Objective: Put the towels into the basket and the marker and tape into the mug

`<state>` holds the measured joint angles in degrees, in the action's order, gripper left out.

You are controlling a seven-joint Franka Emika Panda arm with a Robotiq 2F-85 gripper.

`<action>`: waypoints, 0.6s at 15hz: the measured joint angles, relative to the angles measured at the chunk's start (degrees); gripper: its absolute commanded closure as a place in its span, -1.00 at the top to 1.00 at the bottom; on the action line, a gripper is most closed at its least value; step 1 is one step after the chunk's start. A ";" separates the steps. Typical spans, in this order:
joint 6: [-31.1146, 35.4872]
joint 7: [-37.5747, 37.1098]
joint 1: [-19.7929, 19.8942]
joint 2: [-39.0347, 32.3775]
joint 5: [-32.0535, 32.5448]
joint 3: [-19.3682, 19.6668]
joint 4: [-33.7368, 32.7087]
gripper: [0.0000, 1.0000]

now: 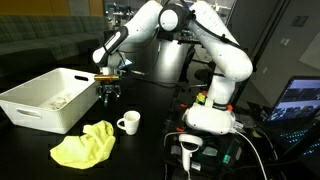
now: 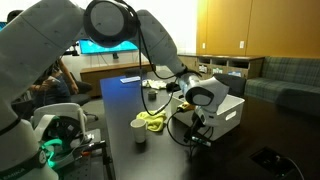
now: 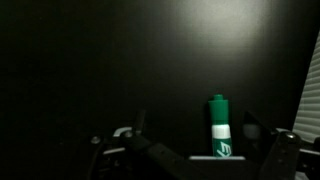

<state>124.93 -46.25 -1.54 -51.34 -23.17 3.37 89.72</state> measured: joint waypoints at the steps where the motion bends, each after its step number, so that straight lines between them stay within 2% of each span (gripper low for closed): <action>1: -0.11 -0.37 0.16 -0.42 0.00 0.06 -0.46 1.00; 9: -1.01 -3.13 1.12 -2.67 0.24 0.80 -3.59 1.00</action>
<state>123.92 -49.37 -0.42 -54.01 -22.93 4.17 86.12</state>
